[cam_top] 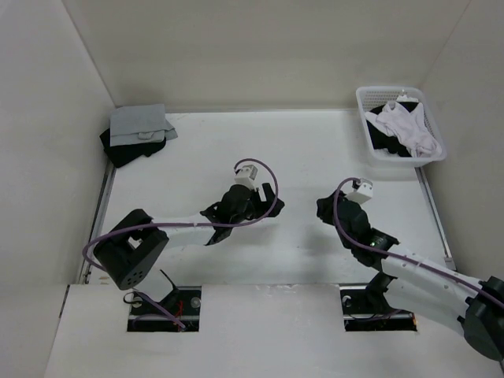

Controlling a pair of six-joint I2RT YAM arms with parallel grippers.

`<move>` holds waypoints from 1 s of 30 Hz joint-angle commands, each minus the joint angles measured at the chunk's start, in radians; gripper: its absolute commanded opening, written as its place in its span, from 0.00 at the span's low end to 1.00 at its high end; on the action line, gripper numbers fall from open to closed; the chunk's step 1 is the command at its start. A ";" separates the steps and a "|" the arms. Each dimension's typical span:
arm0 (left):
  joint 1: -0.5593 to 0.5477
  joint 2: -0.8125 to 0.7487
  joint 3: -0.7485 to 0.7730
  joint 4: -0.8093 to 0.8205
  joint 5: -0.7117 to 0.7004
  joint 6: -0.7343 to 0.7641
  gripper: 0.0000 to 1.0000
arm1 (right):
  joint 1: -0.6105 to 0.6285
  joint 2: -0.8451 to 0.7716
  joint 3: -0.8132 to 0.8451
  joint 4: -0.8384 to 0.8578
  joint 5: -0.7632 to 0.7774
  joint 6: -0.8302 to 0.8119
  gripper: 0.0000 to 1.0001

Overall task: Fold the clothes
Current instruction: Grab the tank top from the pile

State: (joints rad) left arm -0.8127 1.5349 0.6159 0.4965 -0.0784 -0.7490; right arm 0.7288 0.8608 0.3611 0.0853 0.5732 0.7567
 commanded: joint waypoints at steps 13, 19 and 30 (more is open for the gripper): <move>-0.006 -0.134 -0.114 0.206 0.029 0.095 0.06 | -0.289 0.306 0.529 -0.114 -0.051 -0.224 0.00; -0.006 -0.131 -0.125 0.229 0.038 0.106 0.15 | -0.665 0.605 0.873 -0.208 -0.104 -0.234 0.01; 0.008 -0.093 -0.139 0.278 0.048 0.086 0.51 | -0.952 1.177 1.455 -0.349 -0.101 -0.353 0.33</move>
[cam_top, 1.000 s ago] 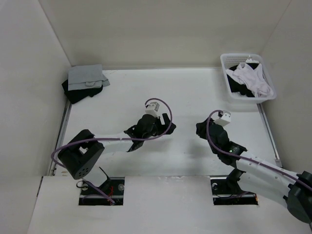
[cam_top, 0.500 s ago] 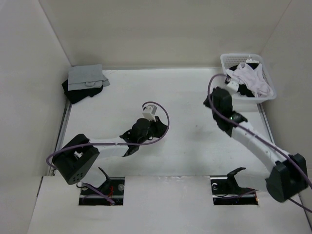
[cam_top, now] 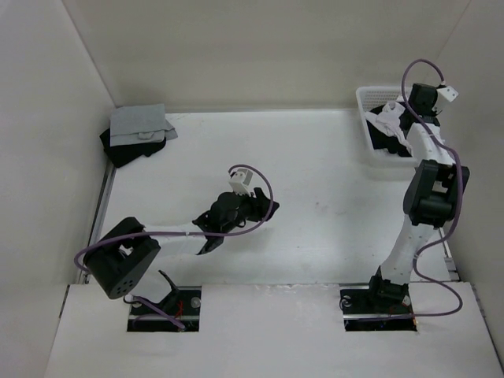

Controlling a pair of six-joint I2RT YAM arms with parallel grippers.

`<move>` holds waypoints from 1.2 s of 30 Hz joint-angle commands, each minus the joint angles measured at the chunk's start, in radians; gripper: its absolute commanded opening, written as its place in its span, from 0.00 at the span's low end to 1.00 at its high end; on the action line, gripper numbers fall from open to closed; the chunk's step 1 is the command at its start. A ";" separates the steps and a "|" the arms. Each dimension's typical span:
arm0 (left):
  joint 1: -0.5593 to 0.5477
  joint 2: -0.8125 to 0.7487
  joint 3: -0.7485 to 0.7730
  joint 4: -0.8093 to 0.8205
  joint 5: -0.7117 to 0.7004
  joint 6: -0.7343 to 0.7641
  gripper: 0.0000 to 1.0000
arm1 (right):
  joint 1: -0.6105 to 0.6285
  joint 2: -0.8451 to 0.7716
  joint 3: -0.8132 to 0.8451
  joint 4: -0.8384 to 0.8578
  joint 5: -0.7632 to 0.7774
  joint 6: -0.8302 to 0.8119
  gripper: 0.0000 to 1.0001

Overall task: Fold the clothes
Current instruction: Grab the tank top from the pile

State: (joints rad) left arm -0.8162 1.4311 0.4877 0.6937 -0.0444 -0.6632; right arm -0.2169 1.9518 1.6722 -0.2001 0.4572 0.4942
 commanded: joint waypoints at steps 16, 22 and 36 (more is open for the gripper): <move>0.065 0.107 -0.003 0.155 0.103 -0.079 0.53 | -0.032 0.490 0.567 -0.168 -0.132 -0.117 0.48; 0.070 0.127 0.000 0.168 0.121 -0.095 0.53 | -0.029 0.506 0.555 -0.162 -0.158 -0.089 0.35; 0.075 0.137 0.002 0.171 0.123 -0.101 0.53 | -0.029 0.432 0.449 -0.064 -0.192 -0.037 0.02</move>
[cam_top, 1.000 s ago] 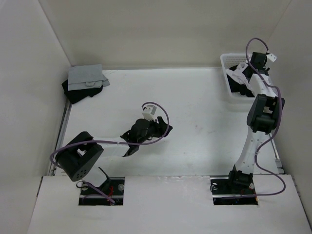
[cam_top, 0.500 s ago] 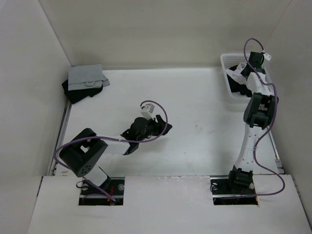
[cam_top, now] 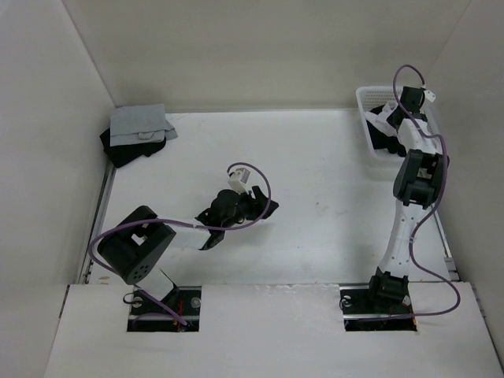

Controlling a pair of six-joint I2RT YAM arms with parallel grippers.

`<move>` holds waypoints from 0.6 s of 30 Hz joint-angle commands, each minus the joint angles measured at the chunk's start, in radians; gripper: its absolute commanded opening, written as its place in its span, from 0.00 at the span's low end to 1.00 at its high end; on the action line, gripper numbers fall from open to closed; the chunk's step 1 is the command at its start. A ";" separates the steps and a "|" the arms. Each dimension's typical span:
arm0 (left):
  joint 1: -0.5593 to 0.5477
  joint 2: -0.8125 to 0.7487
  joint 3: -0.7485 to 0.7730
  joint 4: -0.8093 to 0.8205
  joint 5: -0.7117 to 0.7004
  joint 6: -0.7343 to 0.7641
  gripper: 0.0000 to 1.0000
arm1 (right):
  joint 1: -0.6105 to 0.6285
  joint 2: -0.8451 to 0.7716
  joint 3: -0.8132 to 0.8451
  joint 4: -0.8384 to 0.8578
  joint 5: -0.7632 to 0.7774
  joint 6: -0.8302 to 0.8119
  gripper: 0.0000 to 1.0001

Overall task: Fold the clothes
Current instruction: Grab the tank top from the pile

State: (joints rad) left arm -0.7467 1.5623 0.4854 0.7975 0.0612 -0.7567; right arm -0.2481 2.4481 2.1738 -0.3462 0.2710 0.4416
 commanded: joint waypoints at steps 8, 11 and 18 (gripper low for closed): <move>0.005 0.001 0.002 0.068 0.017 -0.007 0.53 | 0.033 -0.195 -0.125 0.182 -0.022 0.005 0.08; 0.005 0.002 0.002 0.068 0.017 -0.007 0.53 | 0.043 -0.140 -0.068 0.128 -0.013 -0.017 0.40; 0.014 0.013 0.002 0.075 0.025 -0.020 0.53 | 0.045 -0.037 -0.006 0.044 -0.010 -0.023 0.49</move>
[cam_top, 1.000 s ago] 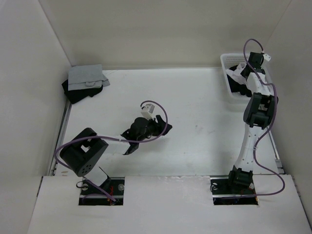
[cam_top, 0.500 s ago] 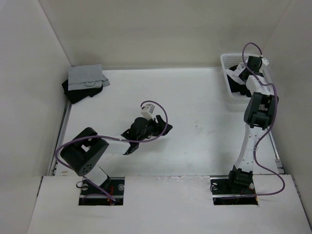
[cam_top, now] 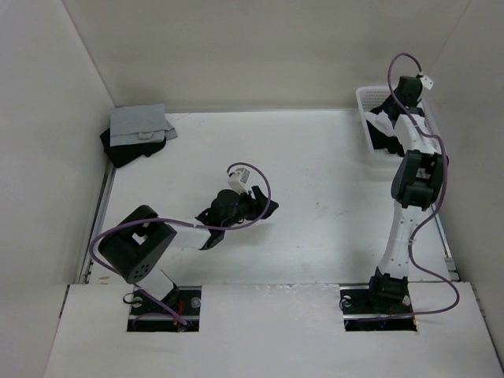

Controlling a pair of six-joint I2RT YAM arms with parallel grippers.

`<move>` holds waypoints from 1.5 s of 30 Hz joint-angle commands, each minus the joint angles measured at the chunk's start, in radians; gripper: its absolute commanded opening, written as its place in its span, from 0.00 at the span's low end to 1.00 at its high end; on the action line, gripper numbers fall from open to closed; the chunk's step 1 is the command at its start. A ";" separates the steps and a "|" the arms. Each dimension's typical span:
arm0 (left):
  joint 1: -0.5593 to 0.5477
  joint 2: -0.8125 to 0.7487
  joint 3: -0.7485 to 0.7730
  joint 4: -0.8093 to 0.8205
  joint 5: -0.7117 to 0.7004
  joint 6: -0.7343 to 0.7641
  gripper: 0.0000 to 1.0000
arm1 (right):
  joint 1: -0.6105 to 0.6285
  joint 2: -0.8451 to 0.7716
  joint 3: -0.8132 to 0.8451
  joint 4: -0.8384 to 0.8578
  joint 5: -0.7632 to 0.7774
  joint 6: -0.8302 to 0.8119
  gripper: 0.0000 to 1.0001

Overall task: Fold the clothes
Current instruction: Grab the tank top from the pile

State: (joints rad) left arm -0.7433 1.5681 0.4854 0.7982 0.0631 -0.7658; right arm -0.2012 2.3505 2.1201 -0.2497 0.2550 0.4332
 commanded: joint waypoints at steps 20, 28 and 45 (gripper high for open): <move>0.031 0.021 -0.004 0.099 0.047 -0.041 0.53 | -0.001 0.116 0.086 -0.125 0.035 -0.044 0.37; 0.038 0.035 -0.004 0.110 0.058 -0.050 0.53 | 0.007 0.011 -0.035 0.022 0.050 -0.033 0.10; 0.066 -0.046 -0.013 0.102 0.058 -0.081 0.52 | 0.200 -0.698 -0.354 0.263 0.029 -0.063 0.06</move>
State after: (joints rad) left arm -0.6998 1.5970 0.4850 0.8349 0.1093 -0.8227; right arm -0.0803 1.7752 1.7580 -0.0788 0.3161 0.3954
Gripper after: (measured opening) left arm 0.525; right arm 0.064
